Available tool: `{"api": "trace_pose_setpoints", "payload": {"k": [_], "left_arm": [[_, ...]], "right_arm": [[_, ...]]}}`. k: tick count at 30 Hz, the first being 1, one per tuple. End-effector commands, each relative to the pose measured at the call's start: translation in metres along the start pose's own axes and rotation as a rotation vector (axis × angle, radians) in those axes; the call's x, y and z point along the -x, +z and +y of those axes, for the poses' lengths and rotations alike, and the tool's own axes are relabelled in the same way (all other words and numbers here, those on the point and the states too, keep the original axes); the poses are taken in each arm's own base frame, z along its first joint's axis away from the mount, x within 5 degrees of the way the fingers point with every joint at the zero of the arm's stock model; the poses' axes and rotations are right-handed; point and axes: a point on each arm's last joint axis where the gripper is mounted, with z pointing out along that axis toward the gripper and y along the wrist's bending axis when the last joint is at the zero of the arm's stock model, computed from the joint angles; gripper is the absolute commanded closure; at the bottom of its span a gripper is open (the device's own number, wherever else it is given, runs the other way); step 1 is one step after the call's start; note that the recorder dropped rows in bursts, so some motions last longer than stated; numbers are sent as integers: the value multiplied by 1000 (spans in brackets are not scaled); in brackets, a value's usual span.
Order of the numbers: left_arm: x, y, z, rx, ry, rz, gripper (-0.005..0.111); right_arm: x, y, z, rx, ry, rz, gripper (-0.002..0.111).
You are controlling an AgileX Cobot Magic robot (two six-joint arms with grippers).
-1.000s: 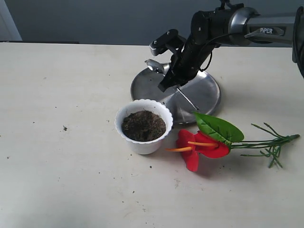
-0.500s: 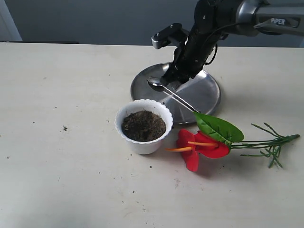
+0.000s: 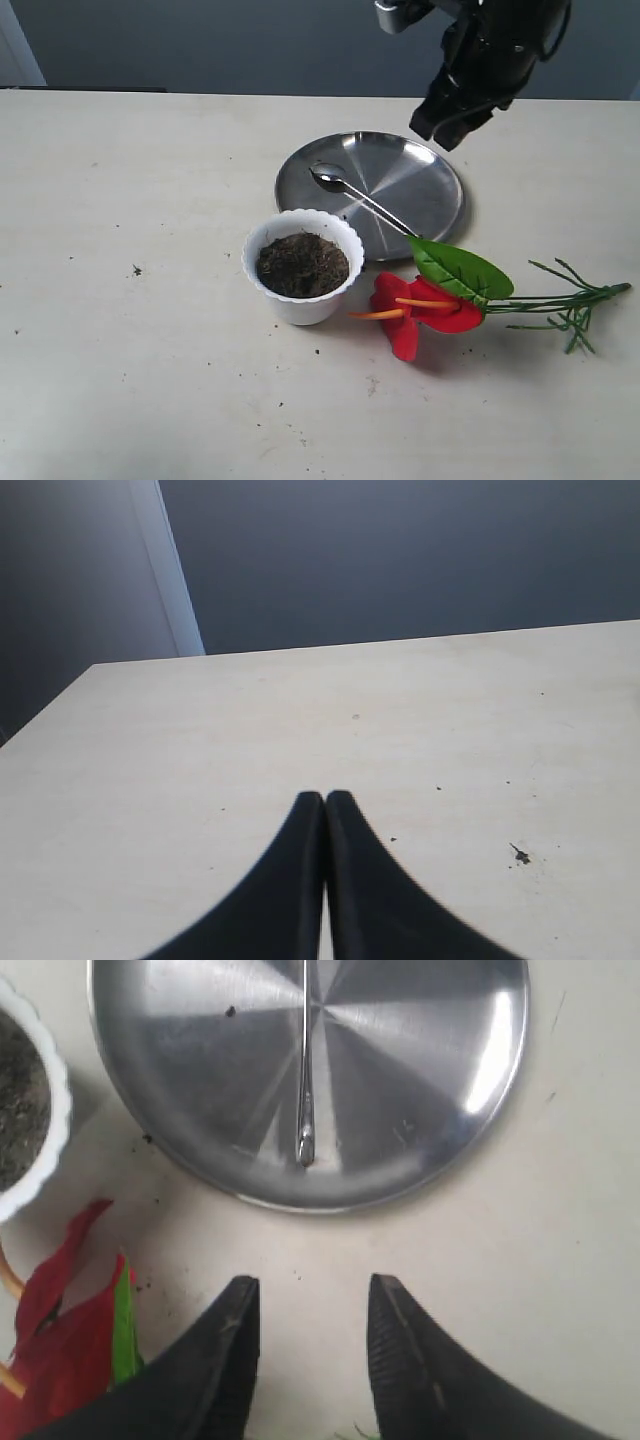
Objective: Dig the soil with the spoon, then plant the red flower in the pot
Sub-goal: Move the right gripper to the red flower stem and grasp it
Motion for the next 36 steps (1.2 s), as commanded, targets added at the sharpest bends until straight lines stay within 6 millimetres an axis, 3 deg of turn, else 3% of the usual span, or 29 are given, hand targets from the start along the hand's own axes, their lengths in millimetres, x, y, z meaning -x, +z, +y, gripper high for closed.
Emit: {"api": "trace_pose_setpoints", "payload": {"k": [1,5,9,17,23,36], "left_arm": [[2,-1,0,-8,-10,-11,106],[2,-1,0,-8,-10,-11,106],[2,-1,0,-8,-10,-11,106],[2,-1,0,-8,-10,-11,106],[2,-1,0,-8,-10,-11,106],[2,-1,0,-8,-10,-11,106]], "right_arm": [[-30,-23,7,-46,-1,-20,72],[-59,-29,21,-34,-2,-6,72],[-86,-20,31,-28,-28,31,72],[-139,27,48,-64,-157,129,55],[-140,42,52,-90,-206,17,55],[-149,55,57,-67,-369,37,55]]}}
